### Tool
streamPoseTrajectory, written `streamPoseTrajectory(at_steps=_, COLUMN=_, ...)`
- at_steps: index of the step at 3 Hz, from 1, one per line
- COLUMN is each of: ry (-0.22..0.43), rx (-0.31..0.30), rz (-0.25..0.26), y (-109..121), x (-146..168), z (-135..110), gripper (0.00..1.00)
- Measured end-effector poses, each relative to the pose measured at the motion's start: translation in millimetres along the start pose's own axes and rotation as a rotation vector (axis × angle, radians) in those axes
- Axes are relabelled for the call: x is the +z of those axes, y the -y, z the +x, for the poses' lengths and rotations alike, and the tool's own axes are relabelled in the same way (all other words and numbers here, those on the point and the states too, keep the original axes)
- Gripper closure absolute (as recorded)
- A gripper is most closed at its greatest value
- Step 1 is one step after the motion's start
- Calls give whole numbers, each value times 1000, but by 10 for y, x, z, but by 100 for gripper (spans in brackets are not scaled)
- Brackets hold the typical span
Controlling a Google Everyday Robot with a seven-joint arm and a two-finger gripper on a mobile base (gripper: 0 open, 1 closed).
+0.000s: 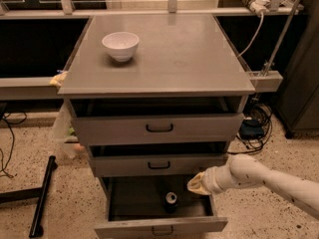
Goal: Pick pepsi can from bottom drawer and place on counter
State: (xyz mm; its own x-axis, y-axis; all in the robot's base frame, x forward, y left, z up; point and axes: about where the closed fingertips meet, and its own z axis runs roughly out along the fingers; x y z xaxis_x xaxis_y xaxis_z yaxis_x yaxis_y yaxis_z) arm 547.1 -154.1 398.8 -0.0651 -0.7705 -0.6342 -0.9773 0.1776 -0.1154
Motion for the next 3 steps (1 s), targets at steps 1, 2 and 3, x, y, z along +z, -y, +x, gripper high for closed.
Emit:
streamPoseTrajectory(at_steps=1, ry=-11, rx=-30, rz=31, y=-17, x=81, z=318, gripper=100)
streamPoseTrajectory(at_steps=2, ry=35, rx=-35, rz=19, y=-195, x=623, z=766, gripper=100)
streamPoseTrajectory(at_steps=3, ry=34, rx=-35, rz=20, y=-190, x=614, z=760, gripper=100)
